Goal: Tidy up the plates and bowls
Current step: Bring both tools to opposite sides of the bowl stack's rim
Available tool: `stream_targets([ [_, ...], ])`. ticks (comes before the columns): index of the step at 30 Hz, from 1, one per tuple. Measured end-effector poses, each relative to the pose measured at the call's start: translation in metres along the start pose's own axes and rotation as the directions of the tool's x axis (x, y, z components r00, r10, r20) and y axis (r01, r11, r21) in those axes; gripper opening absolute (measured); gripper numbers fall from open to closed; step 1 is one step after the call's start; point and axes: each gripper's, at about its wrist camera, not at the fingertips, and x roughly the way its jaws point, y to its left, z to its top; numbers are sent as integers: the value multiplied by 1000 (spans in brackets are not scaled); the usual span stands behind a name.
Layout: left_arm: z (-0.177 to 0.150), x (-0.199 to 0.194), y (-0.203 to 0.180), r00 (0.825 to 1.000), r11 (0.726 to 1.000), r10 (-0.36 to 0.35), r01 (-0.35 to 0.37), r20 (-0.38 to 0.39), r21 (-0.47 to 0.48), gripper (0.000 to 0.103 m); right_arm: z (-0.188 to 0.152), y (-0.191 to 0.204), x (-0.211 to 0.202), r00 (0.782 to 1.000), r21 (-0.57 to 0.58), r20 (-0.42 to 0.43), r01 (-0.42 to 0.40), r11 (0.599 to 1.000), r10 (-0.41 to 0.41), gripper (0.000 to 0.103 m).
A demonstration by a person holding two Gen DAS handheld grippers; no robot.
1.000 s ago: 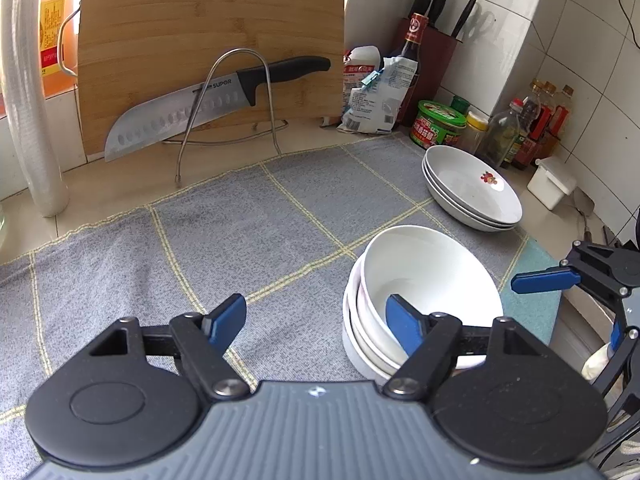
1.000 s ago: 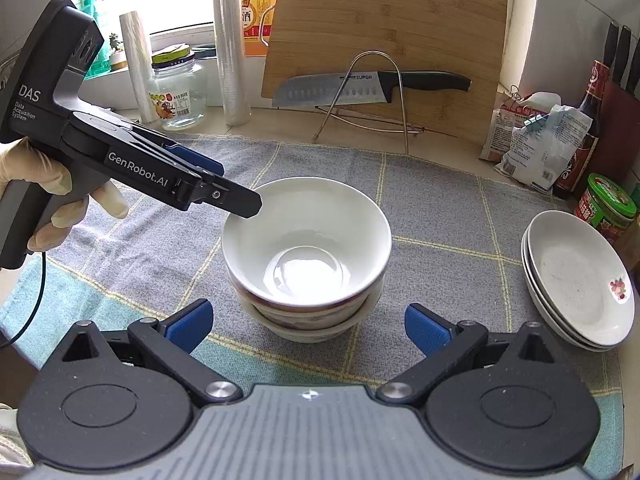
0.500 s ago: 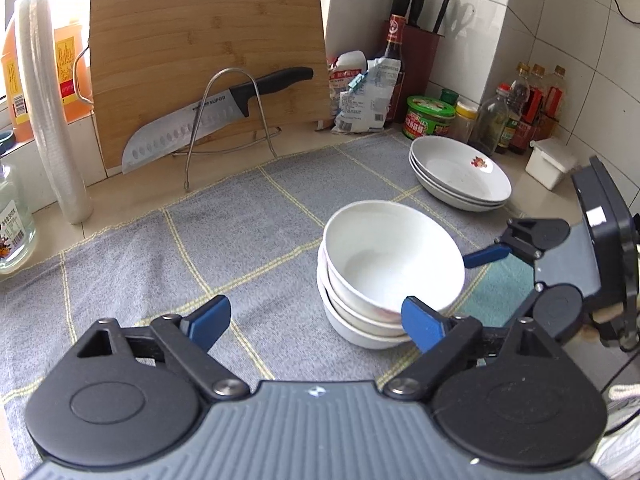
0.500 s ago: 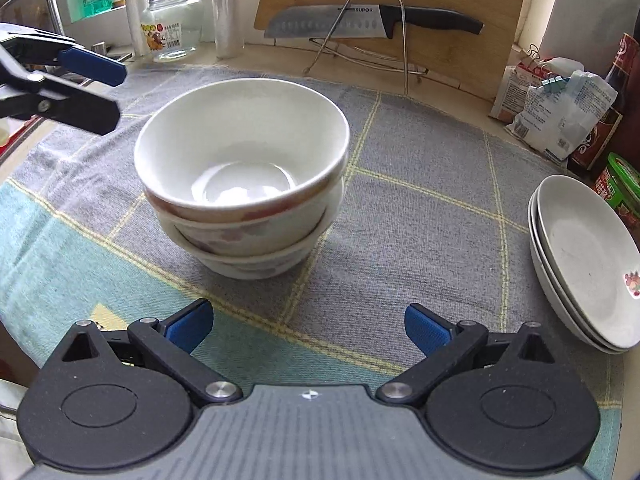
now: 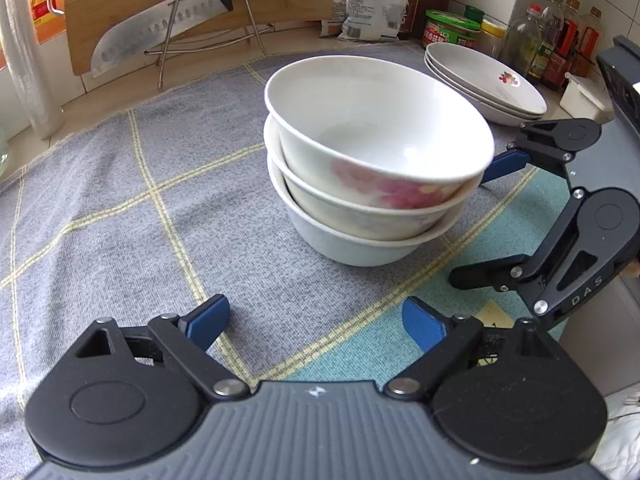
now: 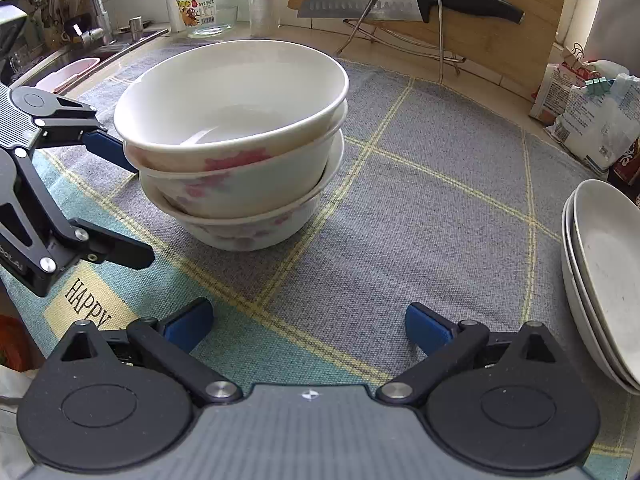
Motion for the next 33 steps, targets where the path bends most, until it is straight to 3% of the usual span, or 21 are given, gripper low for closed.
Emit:
stream_targets([
  [3, 2, 4, -3, 1000, 999, -16, 16, -2, 28, 102, -4, -1, -2, 1000, -1, 25, -1, 1000, 1, 103],
  [5, -1, 7, -8, 1000, 995, 16, -16, 3, 99, 103, -7, -1, -3, 999, -3, 39, -2, 1000, 2, 103],
  [12, -12, 2, 0, 995, 992, -23, 10, 96, 125, 103, -12, 0, -4, 997, 2, 76, 0, 1000, 0, 103],
  [20, -16, 0, 0, 990, 989, -41, 21, 132, 149, 103, -19, 4, -6, 994, 35, 108, 29, 999, -33, 103],
  [33, -15, 11, 6, 982, 991, -40, 15, 184, 134, 103, -7, 1, -3, 999, 14, 35, 14, 1000, -14, 103],
])
